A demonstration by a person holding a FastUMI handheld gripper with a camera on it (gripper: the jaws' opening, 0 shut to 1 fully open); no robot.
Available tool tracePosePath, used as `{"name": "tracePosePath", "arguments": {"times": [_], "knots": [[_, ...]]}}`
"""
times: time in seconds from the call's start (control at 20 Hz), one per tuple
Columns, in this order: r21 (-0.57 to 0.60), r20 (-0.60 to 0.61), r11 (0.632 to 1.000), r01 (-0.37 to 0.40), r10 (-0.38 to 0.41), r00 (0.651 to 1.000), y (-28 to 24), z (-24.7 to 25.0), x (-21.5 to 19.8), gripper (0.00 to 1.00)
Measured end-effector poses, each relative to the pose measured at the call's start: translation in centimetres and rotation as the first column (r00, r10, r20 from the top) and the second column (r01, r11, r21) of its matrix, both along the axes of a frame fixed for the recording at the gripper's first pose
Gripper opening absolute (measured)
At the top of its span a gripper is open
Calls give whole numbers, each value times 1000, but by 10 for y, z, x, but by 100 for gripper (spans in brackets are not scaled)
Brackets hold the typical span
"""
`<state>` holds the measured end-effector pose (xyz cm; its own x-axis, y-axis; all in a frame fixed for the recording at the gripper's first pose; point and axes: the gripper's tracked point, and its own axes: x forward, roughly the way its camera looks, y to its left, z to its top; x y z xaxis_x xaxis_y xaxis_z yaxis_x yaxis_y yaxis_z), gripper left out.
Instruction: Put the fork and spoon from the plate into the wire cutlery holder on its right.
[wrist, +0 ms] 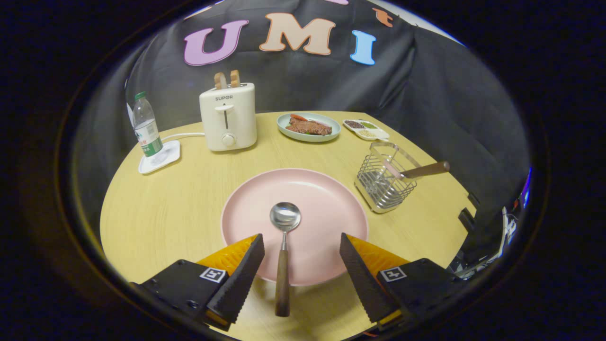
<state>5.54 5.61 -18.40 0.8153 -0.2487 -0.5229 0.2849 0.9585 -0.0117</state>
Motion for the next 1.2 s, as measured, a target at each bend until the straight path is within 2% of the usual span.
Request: {"name": "tracePosePath", "arguments": {"times": [0.05, 0.2, 0.55, 0.7, 0.85, 1.05, 1.2], "knots": [[4, -7, 1000, -1, 1, 1000, 1, -4, 1, 98], [12, -27, 1000, -4, 4, 1000, 3, -14, 4, 84], [38, -66, 999, -35, 37, 997, 11, -30, 7, 42], [67, -95, 997, -44, 50, 994, 15, -34, 4, 31], [52, -103, 999, -13, 18, 994, 8, -34, 4, 21], [30, -121, 998, -57, 60, 991, 12, -33, 7, 6], [3, -138, 997, -76, 76, 988, 13, -31, 7, 6]]}}
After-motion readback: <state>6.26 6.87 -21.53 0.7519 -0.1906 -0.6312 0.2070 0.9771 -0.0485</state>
